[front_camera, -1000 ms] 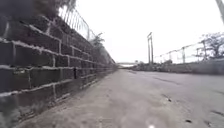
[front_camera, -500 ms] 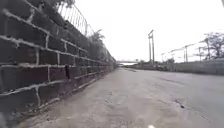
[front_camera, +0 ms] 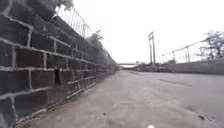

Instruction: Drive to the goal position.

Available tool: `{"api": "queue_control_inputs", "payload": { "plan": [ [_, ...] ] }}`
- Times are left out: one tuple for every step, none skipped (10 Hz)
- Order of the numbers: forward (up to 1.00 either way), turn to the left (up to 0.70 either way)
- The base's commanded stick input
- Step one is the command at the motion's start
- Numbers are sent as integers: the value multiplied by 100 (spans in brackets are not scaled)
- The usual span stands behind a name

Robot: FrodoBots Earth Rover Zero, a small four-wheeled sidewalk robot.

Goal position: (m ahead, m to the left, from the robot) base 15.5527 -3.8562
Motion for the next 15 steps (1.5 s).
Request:
{"api": "queue_control_inputs", "payload": {
  "plan": [
    [70, 0],
    [70, 0],
    [70, 0],
    [70, 0],
    [70, 0],
    [70, 0],
    [70, -27],
    [70, -27],
    [70, -27],
    [70, -27],
    [70, -27],
    [70, 0],
    [70, 0],
    [70, 0],
    [70, 0]
  ]
}}
